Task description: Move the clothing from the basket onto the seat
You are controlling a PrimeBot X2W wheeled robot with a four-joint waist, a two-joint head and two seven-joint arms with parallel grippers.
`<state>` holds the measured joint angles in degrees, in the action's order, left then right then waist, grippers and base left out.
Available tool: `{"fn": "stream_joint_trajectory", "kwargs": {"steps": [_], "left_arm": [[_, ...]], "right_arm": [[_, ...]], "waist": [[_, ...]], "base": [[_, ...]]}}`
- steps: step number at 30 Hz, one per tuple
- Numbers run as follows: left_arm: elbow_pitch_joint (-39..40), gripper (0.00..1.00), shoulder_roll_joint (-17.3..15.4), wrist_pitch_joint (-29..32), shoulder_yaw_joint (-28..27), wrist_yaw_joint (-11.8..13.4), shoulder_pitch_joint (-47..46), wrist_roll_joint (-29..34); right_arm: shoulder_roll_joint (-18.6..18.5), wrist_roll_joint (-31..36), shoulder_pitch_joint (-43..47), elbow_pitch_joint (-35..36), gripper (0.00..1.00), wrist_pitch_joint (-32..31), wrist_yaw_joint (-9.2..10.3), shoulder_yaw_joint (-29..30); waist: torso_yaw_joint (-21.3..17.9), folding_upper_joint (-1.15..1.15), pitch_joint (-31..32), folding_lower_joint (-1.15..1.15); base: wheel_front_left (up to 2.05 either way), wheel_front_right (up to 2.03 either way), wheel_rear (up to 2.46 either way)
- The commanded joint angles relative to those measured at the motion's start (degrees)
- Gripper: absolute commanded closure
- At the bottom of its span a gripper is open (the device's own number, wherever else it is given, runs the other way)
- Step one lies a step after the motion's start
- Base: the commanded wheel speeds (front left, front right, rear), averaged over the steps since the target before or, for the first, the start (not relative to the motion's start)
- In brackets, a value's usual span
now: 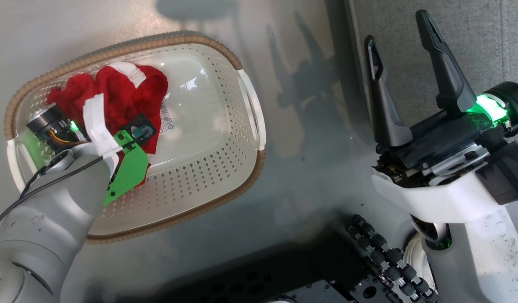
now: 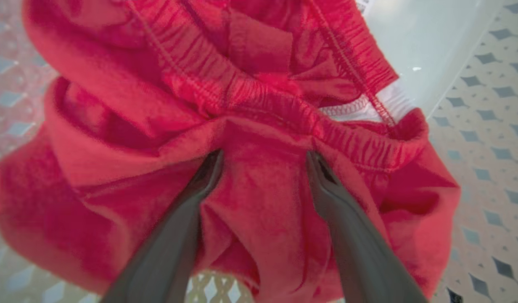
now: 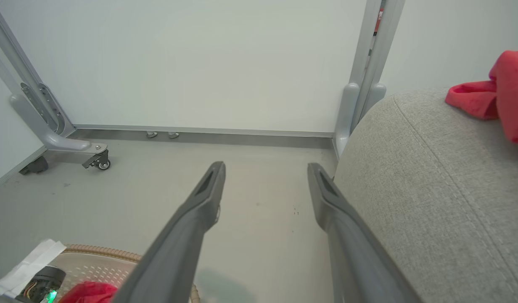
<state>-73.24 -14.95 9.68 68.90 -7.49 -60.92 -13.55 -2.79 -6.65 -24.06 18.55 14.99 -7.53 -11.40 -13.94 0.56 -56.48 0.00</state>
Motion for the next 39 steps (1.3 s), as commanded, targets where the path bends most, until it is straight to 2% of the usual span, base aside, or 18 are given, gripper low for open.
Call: {"fn": "stream_joint_trajectory", "kwargs": {"steps": [1, 5, 6, 7, 8, 15, 20, 26, 39], "left_arm": [[-0.27, 0.00, 0.05, 0.95, 0.67, 0.02, -1.01, 0.04], [-0.37, 0.00, 0.51, 3.56, 1.72, 0.02, -0.98, -0.09], [-0.38, 0.15, 0.60, 3.97, 1.81, 0.02, -0.93, -0.23], [-0.39, 0.92, 0.71, 4.41, 2.24, 0.02, -1.03, 0.45], [-0.43, 1.00, 0.80, 4.80, 2.34, 0.02, -0.92, 0.32], [-0.49, 1.00, 2.27, 5.88, 2.94, 0.19, -1.12, 0.99], [-0.41, 1.00, 4.16, 4.30, 2.82, 1.00, 0.08, 0.20], [0.36, 1.00, 6.24, 1.11, 3.18, 0.54, 0.89, 0.51], [3.50, 1.00, 9.68, -7.94, 3.70, -0.01, 4.64, -2.91]], "right_arm": [[-0.07, 0.30, 0.69, 0.53, 0.00, 0.17, 0.08, 0.20], [-0.08, 1.38, 0.93, 1.00, 0.00, 0.17, 0.07, 0.42], [-0.08, 1.81, 0.93, 1.06, 0.00, 0.17, 0.08, 0.47], [-0.07, 2.15, 0.94, 1.18, 0.00, 0.17, 0.08, 0.48], [-0.08, 2.29, 1.01, 1.27, 0.00, 0.17, 0.08, 0.54], [-0.08, 3.30, 1.31, 1.34, 0.00, 0.17, 0.08, 0.84], [-0.08, 3.69, 0.88, 0.49, 0.00, 0.17, 0.07, 0.55], [-0.08, 3.33, 1.53, -1.49, 0.00, 0.17, 0.07, 0.84], [-0.11, 3.83, 4.75, -7.86, 0.00, 0.17, 0.08, 2.09]], "waist": [[0.20, -0.56, -0.67, 0.00], [0.50, -0.56, -1.27, 0.00], [0.54, -0.56, -1.36, 0.00], [0.58, -0.56, -1.42, 0.00], [0.65, -0.56, -1.44, 0.00], [1.30, -0.56, -1.15, 0.00], [1.81, -0.56, 0.97, 0.00], [2.87, -0.56, 5.93, 0.00], [6.63, -0.56, 19.97, 0.00]], "base": [[0.00, 0.00, 0.00], [0.00, 0.00, 0.00], [0.00, 0.00, 0.00], [0.00, 0.00, 0.00], [0.00, 0.00, 0.00], [0.00, 0.00, 0.00], [0.00, 0.00, 0.00], [0.00, 0.00, 0.00], [0.00, 0.00, 0.00]]}}
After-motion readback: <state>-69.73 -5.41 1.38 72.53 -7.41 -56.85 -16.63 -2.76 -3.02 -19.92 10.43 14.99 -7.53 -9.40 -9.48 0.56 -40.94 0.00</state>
